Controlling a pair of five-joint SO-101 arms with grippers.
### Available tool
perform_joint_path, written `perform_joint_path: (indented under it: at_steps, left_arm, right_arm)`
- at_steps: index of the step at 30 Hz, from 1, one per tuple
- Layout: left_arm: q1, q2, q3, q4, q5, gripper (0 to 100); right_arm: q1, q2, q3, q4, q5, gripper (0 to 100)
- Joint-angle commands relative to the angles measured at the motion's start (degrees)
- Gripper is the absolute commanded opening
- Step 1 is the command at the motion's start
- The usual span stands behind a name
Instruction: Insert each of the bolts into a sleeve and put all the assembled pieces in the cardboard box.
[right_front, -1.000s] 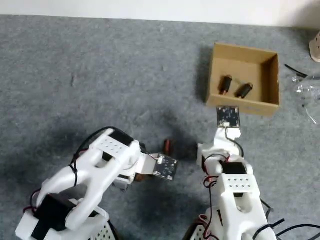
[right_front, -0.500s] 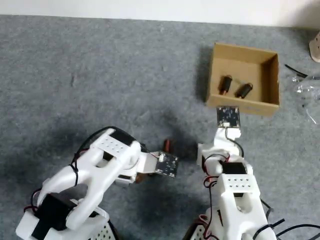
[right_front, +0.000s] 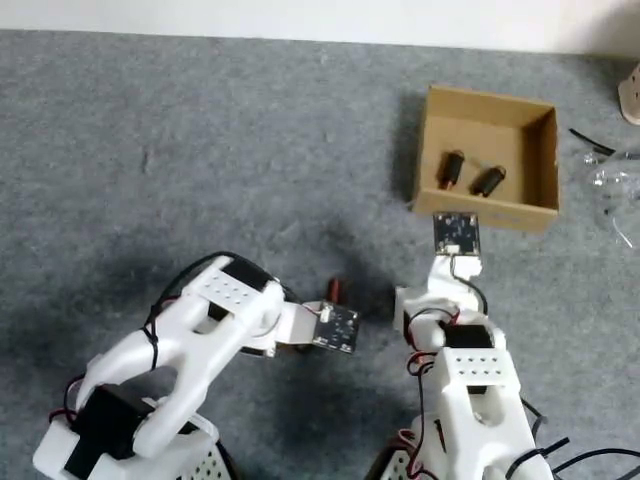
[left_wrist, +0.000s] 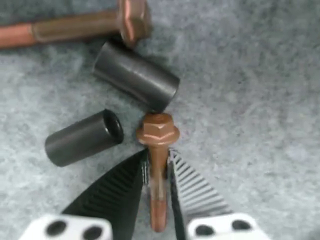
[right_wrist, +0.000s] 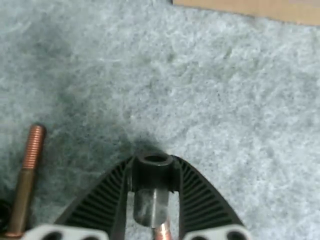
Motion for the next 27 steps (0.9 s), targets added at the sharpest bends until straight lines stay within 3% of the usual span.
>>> perform_joint_path:
  at_steps: [1,11,18,27]
  left_arm:
    - [-0.9,-0.6,-5.1,-0.7,2.9,1]
    - [-1.6,-0.5,-14.6,-1.1,23.1,1]
    - [-2.3,-0.6,-17.5,-2.8,33.5,1]
    - [-10.7,-11.3,-15.4,-10.5,52.9,1]
  right_arm:
    - [0.1,0.0,-2.8,-3.5,-0.6,0.4]
    - [0.1,0.0,-2.9,-3.5,-0.6,0.4]
    - [0.1,0.0,-2.9,-3.5,-0.6,0.4]
    - [0.1,0.0,-2.9,-3.5,-0.6,0.4]
